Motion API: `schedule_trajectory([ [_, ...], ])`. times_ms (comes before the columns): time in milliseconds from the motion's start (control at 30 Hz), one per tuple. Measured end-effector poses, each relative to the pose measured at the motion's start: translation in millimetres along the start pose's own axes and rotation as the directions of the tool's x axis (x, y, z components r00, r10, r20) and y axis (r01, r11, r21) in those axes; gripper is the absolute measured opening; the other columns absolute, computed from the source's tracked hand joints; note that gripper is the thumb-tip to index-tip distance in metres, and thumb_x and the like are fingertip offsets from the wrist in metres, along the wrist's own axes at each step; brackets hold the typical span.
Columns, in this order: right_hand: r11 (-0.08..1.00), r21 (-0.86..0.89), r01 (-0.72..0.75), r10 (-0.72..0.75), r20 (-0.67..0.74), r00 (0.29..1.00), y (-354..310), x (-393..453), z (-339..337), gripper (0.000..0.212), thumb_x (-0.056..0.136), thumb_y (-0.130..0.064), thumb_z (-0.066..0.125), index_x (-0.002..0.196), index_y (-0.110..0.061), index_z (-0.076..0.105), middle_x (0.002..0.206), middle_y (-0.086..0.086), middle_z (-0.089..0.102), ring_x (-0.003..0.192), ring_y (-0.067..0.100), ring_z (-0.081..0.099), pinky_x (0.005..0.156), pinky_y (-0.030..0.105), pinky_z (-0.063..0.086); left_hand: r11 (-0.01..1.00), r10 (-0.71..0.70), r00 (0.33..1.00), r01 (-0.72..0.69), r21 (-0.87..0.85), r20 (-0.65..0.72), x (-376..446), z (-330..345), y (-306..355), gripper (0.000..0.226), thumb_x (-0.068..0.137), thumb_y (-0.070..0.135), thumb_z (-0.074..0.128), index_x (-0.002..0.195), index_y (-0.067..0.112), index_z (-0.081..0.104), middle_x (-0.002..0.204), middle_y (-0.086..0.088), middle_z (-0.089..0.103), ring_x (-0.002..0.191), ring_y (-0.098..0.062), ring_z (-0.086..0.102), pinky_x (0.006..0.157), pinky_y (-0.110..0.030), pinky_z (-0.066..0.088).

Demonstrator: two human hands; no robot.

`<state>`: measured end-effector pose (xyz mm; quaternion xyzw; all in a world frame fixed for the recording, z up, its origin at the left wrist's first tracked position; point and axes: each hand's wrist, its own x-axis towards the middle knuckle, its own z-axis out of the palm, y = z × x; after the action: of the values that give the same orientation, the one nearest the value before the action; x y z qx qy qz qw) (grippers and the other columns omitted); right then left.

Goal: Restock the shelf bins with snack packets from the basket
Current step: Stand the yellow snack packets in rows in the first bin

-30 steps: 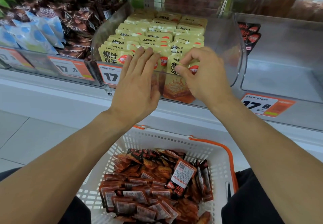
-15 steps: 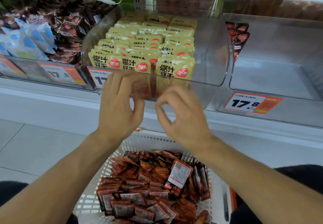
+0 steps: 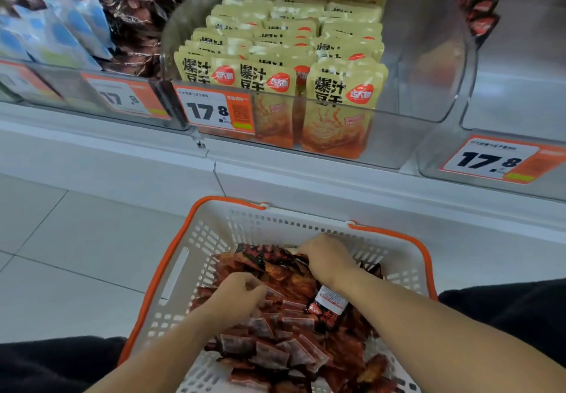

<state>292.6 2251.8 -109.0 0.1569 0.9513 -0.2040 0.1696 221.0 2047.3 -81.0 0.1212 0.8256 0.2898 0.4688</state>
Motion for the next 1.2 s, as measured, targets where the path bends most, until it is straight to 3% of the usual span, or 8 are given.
schedule_trajectory([
  [167,0.962,0.231,0.148,-0.14,-0.053,0.989,-23,-17,-5,0.042,0.083,0.0,0.055,0.113,-0.021,0.075,0.102,0.008,0.069,0.096,0.026,0.061,0.077,0.034,0.046,0.551,-0.234,0.952,0.296,-0.78,0.196,7,2,5,0.053,0.096,0.047,0.06,0.118,0.002,0.044,0.119,-0.029,0.062,0.103,-0.039,0.068,0.088,-0.046,0.059],
  [433,0.9,0.414,0.133,-0.163,0.039,0.986,-50,-52,-28,0.031,0.084,-0.021,0.076,0.115,-0.023,0.075,0.122,-0.006,0.06,0.11,0.009,0.057,0.092,0.014,0.046,0.622,-0.147,0.973,-0.05,-0.782,-0.179,14,4,12,0.019,0.097,0.001,0.058,0.116,0.001,0.062,0.099,-0.018,0.075,0.086,-0.033,0.074,0.065,-0.036,0.06],
  [500,0.904,0.421,0.068,-0.11,0.077,0.991,-49,-55,-43,0.04,0.083,-0.027,0.077,0.122,-0.023,0.068,0.125,-0.006,0.05,0.117,0.011,0.052,0.086,0.005,0.036,0.66,-0.106,0.969,-0.1,-0.744,-0.225,8,0,25,0.019,0.096,-0.002,0.057,0.113,0.007,0.061,0.101,-0.014,0.075,0.088,-0.031,0.074,0.069,-0.041,0.061],
  [700,0.816,0.543,-0.199,0.197,0.063,0.978,-32,-46,-127,0.066,0.085,-0.026,0.077,0.139,-0.014,0.04,0.131,0.007,0.055,0.106,0.021,0.062,0.093,0.04,0.053,0.812,0.25,0.96,-0.279,-0.513,-0.127,-27,-32,88,0.019,0.097,-0.002,0.058,0.115,0.002,0.058,0.09,-0.01,0.075,0.078,-0.025,0.073,0.068,-0.04,0.06],
  [867,0.655,0.738,-0.165,0.043,0.182,0.982,-43,-77,-211,0.03,0.088,-0.008,0.074,0.112,0.002,0.058,0.098,0.019,0.073,0.073,0.025,0.073,0.072,0.036,0.062,0.879,0.445,0.885,-0.461,-0.121,-0.139,-64,-81,153,0.03,0.092,0.013,0.07,0.118,0.012,0.056,0.103,-0.012,0.069,0.088,-0.023,0.067,0.076,-0.037,0.057],
  [967,0.605,0.793,-0.067,0.066,0.033,0.997,-56,-94,-225,0.024,0.087,-0.005,0.074,0.106,0.001,0.061,0.09,0.018,0.073,0.065,0.021,0.073,0.065,0.031,0.062,0.781,0.625,0.72,-0.586,0.217,-0.304,-85,-80,165,0.038,0.089,0.037,0.069,0.122,0.024,0.055,0.11,0.009,0.061,0.102,-0.004,0.061,0.078,-0.018,0.053],
  [1033,0.57,0.821,-0.016,0.107,-0.055,0.993,-62,-103,-226,0.024,0.087,-0.004,0.073,0.107,0.0,0.061,0.091,0.017,0.073,0.065,0.021,0.073,0.065,0.032,0.062,0.753,0.658,0.722,-0.631,0.186,-0.215,-102,-75,168,0.045,0.085,0.051,0.066,0.125,0.033,0.054,0.112,0.023,0.057,0.103,0.007,0.057,0.074,-0.006,0.047],
  [1200,0.473,0.877,0.09,0.112,-0.161,0.981,-71,-118,-220,0.05,0.084,-0.01,0.078,0.125,-0.003,0.052,0.098,0.018,0.072,0.074,0.024,0.075,0.069,0.035,0.063,0.619,0.751,0.657,-0.662,0.423,-0.071,-107,-62,171,0.047,0.084,0.052,0.069,0.126,0.035,0.057,0.108,0.021,0.065,0.095,0.005,0.061,0.08,-0.015,0.05],
])
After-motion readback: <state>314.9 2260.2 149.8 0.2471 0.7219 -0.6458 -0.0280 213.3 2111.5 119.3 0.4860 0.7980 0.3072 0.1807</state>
